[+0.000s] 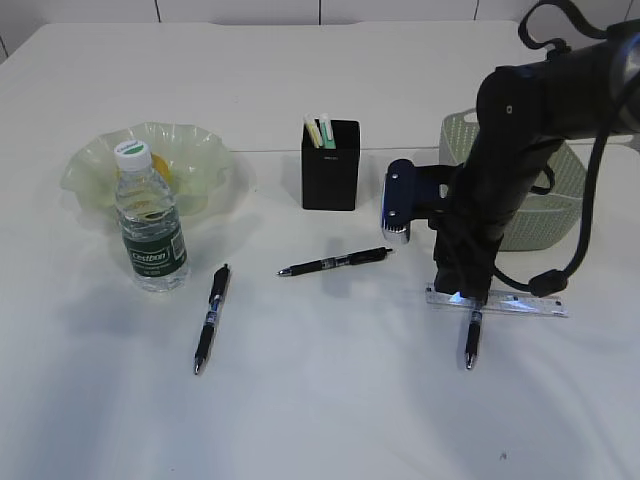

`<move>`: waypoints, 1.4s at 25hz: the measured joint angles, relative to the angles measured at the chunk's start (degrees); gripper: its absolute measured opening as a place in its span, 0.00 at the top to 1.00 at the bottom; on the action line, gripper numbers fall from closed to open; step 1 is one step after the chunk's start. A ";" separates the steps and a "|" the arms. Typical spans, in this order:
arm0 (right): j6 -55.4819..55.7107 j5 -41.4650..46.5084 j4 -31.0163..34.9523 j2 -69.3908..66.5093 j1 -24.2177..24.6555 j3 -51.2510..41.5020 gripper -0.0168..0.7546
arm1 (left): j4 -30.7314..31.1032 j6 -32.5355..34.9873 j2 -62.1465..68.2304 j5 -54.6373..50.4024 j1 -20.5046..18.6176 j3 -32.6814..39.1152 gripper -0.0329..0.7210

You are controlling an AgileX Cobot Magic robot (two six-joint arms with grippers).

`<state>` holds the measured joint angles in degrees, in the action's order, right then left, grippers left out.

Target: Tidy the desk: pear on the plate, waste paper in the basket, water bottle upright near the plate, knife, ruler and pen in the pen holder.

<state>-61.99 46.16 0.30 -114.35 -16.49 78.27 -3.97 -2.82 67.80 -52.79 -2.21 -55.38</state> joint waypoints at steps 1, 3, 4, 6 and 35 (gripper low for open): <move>-0.39 0.09 0.00 -1.02 0.00 0.96 0.55 | 0.00 0.00 0.65 0.00 0.00 0.00 0.33; -0.63 0.50 0.13 -2.77 0.00 2.74 0.51 | 0.00 0.00 1.53 -0.08 0.00 0.00 0.33; -0.77 0.73 0.48 -3.16 0.00 3.54 0.50 | 0.00 0.00 1.88 -0.08 0.00 0.00 0.33; -1.33 1.68 1.80 -3.63 0.43 4.76 0.49 | 0.00 0.00 2.35 -0.08 0.00 0.00 0.33; -11.34 7.08 7.45 -6.37 2.89 5.98 0.39 | 0.00 0.00 2.61 0.28 0.00 0.00 0.33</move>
<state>-73.32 53.24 7.76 -120.71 -13.60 84.25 -3.97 -2.82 70.41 -52.51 -2.21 -55.38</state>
